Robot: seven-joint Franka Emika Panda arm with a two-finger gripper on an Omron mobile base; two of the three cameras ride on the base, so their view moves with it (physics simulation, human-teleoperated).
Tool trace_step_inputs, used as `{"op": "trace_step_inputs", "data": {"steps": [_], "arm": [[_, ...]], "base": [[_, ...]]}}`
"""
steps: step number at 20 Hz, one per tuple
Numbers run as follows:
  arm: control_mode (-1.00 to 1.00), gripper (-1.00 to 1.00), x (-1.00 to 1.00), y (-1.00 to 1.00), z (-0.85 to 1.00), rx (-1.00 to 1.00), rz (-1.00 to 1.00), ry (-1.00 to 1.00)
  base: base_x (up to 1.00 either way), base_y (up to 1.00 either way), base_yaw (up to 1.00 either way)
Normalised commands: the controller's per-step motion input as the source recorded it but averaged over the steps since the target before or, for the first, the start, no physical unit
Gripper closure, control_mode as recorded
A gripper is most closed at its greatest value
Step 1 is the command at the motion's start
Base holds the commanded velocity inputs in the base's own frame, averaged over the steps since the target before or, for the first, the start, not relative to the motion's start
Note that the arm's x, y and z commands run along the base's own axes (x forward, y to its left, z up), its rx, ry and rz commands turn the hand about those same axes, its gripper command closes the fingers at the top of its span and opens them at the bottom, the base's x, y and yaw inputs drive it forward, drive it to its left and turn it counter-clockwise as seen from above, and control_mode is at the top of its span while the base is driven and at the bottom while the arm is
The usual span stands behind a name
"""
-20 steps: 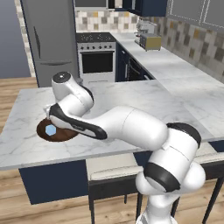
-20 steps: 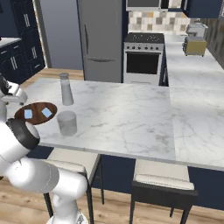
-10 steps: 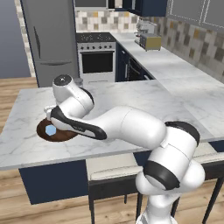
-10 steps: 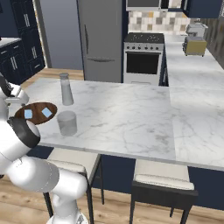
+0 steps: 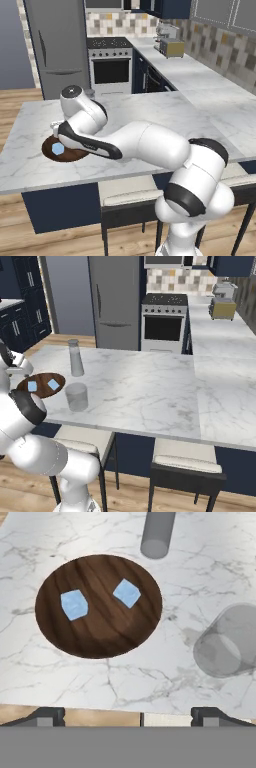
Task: There are two ice cubes in the ice bowl. Place both ice cubes in the glass cup.
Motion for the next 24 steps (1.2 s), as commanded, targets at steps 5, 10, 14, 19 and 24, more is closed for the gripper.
{"op": "trace_step_inputs", "data": {"steps": [5,10,14,19,24], "arm": [[-1.0,-1.0,0.07,0.0,-0.02,0.0,0.0,0.0],[-1.0,-1.0,0.37,-0.16,-0.2,0.0,0.02,0.02],[-1.0,-1.0,0.5,-0.27,-0.23,0.0,0.09,0.03],[-1.0,-1.0,0.35,-0.1,-0.35,-0.04,0.23,0.1],[-1.0,-1.0,0.42,-0.01,-0.28,-0.1,0.22,0.12]], "base": [[0.0,0.0,0.0],[0.0,0.0,0.0],[0.0,0.0,0.0],[0.0,0.0,0.0],[0.0,0.0,0.0]]}}
